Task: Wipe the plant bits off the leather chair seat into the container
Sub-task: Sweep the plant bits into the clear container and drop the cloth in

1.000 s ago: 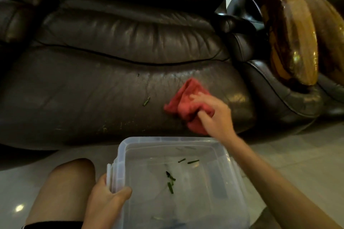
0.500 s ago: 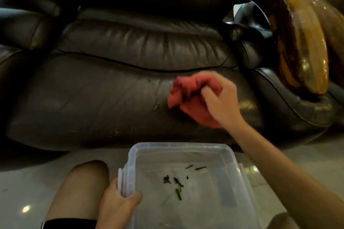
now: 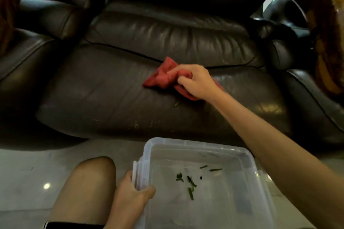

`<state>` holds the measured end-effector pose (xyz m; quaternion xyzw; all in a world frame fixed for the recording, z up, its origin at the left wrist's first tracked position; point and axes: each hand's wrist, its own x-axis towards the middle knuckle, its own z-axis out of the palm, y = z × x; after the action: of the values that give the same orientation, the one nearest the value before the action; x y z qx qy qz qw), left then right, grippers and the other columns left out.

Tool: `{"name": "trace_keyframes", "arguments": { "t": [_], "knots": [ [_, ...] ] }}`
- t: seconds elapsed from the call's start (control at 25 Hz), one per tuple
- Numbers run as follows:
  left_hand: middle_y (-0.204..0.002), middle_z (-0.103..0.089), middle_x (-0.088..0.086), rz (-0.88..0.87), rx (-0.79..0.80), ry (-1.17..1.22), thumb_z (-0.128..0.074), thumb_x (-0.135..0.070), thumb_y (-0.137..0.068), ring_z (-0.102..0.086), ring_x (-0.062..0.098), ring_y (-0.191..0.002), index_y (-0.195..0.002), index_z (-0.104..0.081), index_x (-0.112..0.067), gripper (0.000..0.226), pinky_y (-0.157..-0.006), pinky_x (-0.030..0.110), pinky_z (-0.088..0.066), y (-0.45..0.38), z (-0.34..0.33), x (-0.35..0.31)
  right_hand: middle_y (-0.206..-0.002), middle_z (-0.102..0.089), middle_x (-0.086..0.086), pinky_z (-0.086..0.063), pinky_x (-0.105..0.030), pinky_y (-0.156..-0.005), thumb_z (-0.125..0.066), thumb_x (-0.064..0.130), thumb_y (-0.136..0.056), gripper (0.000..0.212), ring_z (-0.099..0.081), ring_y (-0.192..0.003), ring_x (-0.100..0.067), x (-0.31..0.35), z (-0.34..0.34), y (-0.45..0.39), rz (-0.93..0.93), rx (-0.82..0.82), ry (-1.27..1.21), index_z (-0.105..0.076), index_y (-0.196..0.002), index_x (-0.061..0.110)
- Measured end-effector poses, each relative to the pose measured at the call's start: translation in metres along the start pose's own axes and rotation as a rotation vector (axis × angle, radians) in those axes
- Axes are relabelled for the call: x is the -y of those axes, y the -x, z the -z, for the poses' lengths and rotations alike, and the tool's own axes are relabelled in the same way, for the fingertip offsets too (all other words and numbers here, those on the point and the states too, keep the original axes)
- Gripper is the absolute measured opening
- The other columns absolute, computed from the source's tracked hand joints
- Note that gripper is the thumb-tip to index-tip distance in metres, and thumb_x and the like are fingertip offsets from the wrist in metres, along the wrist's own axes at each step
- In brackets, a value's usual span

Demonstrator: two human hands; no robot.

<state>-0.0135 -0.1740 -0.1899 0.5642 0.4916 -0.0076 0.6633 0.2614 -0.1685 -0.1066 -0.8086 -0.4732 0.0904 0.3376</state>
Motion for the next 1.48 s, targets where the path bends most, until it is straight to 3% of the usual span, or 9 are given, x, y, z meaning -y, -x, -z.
{"name": "trace_keyframes", "arguments": {
  "t": [0.12,0.24,0.56,0.68,0.8,1.0,1.16,1.32,1.48],
  "knots": [
    [-0.11,-0.062,-0.001,-0.028,-0.019,-0.011,-0.068,0.0,-0.066,-0.061,0.018,-0.096,-0.13,-0.046,-0.015,0.07,-0.085,0.039,-0.051,-0.002,0.002,0.0,-0.091,-0.073,0.006,-0.054,-0.03,-0.086,-0.049,0.02,-0.073,0.028,-0.068,-0.087,-0.008,0.011,-0.007,0.078,0.086,0.176,-0.128,-0.071,-0.087,0.028],
    [-0.106,-0.063,0.004,0.002,-0.013,-0.024,-0.068,0.002,-0.068,-0.061,0.021,-0.095,-0.127,-0.048,-0.015,0.065,-0.084,0.04,-0.05,-0.007,0.004,0.004,-0.081,-0.069,0.011,-0.052,-0.025,-0.073,-0.046,0.024,-0.07,0.025,-0.065,-0.077,-0.01,0.016,-0.019,0.16,-0.051,0.319,-0.249,-0.065,-0.083,0.033],
    [-0.094,-0.063,0.01,0.015,0.024,-0.016,-0.065,0.007,-0.07,-0.061,0.023,-0.086,-0.107,-0.055,-0.018,0.046,-0.065,0.033,-0.047,-0.011,0.0,0.014,-0.079,-0.07,0.015,-0.05,-0.016,-0.074,-0.05,0.022,-0.065,0.025,-0.067,-0.077,-0.008,-0.017,0.004,0.214,-0.246,0.023,-0.457,-0.069,-0.073,0.035],
    [-0.099,-0.064,0.012,0.012,0.043,-0.028,-0.069,0.006,-0.069,-0.062,0.027,-0.092,-0.114,-0.055,-0.013,0.051,-0.077,0.041,-0.052,-0.019,-0.01,0.033,-0.08,-0.072,0.007,-0.053,-0.02,-0.072,-0.051,0.009,-0.067,0.025,-0.067,-0.074,-0.008,-0.028,0.031,0.207,-0.284,-0.129,-0.461,-0.07,-0.072,0.026],
    [-0.102,-0.064,0.015,0.033,0.034,-0.084,-0.071,0.003,-0.067,-0.062,0.03,-0.095,-0.117,-0.054,-0.007,0.054,-0.089,0.048,-0.051,-0.028,-0.028,0.054,-0.073,-0.071,0.016,-0.048,-0.012,-0.069,-0.047,-0.002,-0.066,0.037,-0.064,-0.07,0.001,-0.034,0.052,0.195,-0.264,-0.274,-0.401,-0.069,-0.07,0.028],
    [-0.101,-0.065,0.01,0.019,0.077,-0.14,-0.064,-0.017,-0.056,-0.064,0.024,-0.09,-0.103,-0.055,-0.017,0.048,-0.081,0.046,-0.056,-0.045,-0.074,0.068,-0.073,-0.07,0.018,-0.047,-0.012,-0.072,-0.05,-0.001,-0.07,0.03,-0.063,-0.073,0.002,-0.046,0.058,0.187,-0.287,-0.32,-0.366,-0.069,-0.074,0.022],
    [-0.099,-0.064,0.008,0.013,0.1,-0.172,-0.065,-0.008,-0.069,-0.063,0.021,-0.087,-0.106,-0.054,-0.013,0.04,-0.073,0.041,-0.057,-0.065,-0.104,0.074,-0.083,-0.069,0.009,-0.05,-0.019,-0.079,-0.055,-0.001,-0.081,0.027,-0.063,-0.079,-0.003,-0.075,0.032,0.2,-0.414,-0.009,-0.21,-0.069,-0.082,0.022],
    [-0.101,-0.063,0.01,-0.012,0.151,-0.185,-0.065,-0.008,-0.069,-0.062,0.016,-0.083,-0.107,-0.053,-0.01,0.04,-0.062,0.03,-0.054,-0.085,-0.137,0.085,-0.091,-0.064,0.006,-0.046,-0.028,-0.078,-0.056,0.022,-0.089,0.009,-0.06,-0.083,-0.008,-0.127,-0.004,0.224,-0.682,0.342,0.076,-0.063,-0.092,0.029],
    [-0.102,-0.063,0.008,-0.017,0.221,-0.196,-0.063,-0.018,-0.063,-0.062,0.018,-0.086,-0.111,-0.052,-0.012,0.05,-0.067,0.03,-0.054,-0.097,-0.17,0.1,-0.115,-0.06,0.003,-0.047,-0.031,-0.089,-0.053,0.053,-0.087,0.043,-0.056,-0.103,-0.018,-0.167,-0.015,0.249,-0.874,0.962,0.335,-0.058,-0.118,0.024]
  ]
}}
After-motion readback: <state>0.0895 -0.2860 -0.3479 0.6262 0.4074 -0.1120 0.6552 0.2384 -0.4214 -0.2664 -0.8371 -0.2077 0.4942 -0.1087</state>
